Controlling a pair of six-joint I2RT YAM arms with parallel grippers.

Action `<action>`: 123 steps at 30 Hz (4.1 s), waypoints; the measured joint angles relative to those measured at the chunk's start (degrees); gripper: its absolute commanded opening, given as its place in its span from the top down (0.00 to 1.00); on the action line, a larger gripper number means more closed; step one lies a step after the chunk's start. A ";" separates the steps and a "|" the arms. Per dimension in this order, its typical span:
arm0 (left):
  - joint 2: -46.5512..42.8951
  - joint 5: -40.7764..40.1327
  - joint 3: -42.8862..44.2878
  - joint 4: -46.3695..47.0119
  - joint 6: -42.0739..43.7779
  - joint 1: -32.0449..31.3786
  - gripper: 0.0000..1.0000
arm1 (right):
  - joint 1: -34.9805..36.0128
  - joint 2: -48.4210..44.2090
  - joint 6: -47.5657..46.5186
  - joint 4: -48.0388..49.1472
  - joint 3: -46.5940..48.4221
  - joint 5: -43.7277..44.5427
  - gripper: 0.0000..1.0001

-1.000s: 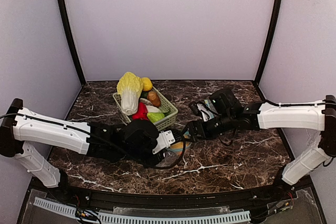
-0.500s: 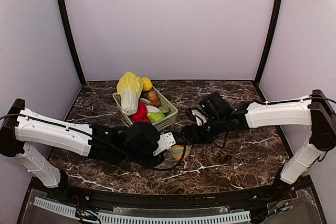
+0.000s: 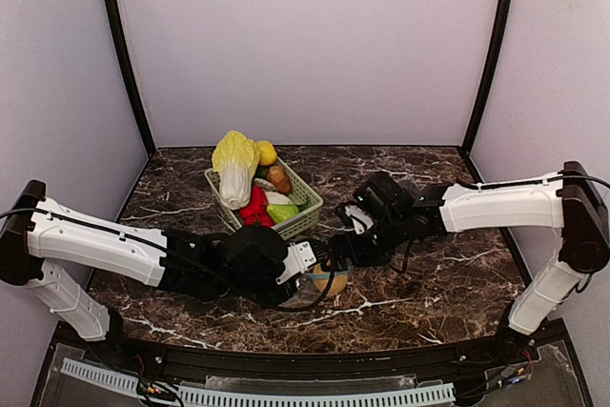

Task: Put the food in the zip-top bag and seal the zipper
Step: Adjust the fake fruit in the zipper food storage bag, then adjust the zipper food storage bag at the center of the board, then pick up the fake fruit from the bin.

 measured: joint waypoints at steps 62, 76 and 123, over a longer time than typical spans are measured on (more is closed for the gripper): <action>-5.29 21.27 19.71 -13.62 -27.52 23.37 0.14 | -1.97 -10.71 -0.76 1.03 -1.70 8.28 1.00; 14.82 25.62 23.50 -14.62 -28.65 33.22 0.22 | -1.97 -9.64 -0.76 2.58 -1.70 6.64 1.00; 21.29 20.48 20.20 -2.49 -40.22 34.97 0.40 | -1.64 -9.53 -0.57 3.37 -1.70 5.73 1.00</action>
